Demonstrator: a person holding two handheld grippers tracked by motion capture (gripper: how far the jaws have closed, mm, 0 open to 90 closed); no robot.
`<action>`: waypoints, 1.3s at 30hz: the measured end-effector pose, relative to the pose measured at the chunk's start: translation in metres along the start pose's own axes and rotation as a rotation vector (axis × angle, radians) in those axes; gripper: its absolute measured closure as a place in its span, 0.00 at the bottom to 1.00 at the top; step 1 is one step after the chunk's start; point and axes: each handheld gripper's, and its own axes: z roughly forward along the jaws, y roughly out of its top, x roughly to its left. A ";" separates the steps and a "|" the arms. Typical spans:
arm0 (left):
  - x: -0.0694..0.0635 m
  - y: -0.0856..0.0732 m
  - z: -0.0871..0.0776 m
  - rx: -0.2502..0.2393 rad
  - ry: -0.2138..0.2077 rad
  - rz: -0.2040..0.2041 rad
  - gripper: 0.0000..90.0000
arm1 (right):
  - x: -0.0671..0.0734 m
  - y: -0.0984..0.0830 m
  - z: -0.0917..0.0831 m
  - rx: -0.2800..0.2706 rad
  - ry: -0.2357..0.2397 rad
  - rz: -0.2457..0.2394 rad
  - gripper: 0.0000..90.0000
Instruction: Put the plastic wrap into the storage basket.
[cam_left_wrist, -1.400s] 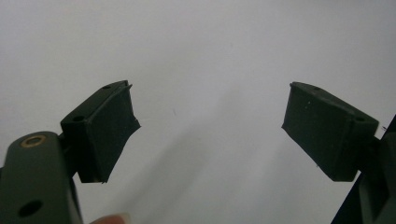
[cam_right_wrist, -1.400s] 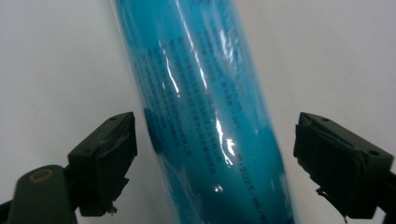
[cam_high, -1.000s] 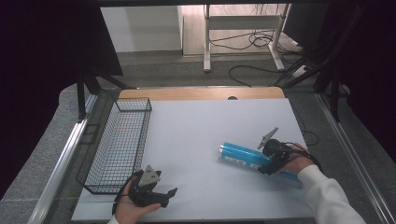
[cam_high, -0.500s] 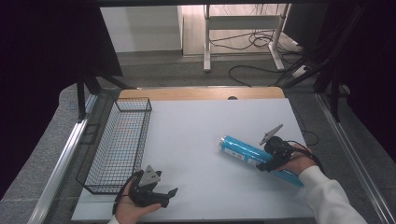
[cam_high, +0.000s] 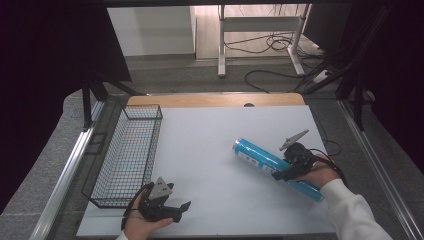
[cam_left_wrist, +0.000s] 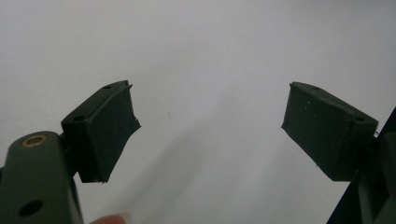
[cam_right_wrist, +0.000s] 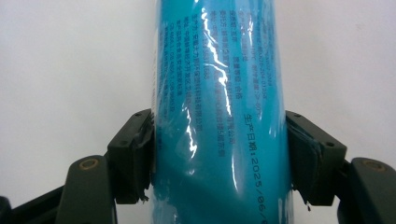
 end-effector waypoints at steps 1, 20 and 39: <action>0.000 0.000 0.000 -0.001 0.001 0.001 0.18 | 0.003 0.001 -0.001 -0.009 -0.004 0.009 0.36; 0.004 0.002 -0.008 -0.074 0.017 -0.081 0.19 | 0.038 0.020 -0.002 -0.161 0.117 0.103 0.36; 0.020 0.047 -0.004 -0.187 -0.168 -0.272 0.18 | 0.053 0.019 0.008 -0.299 0.197 0.185 0.36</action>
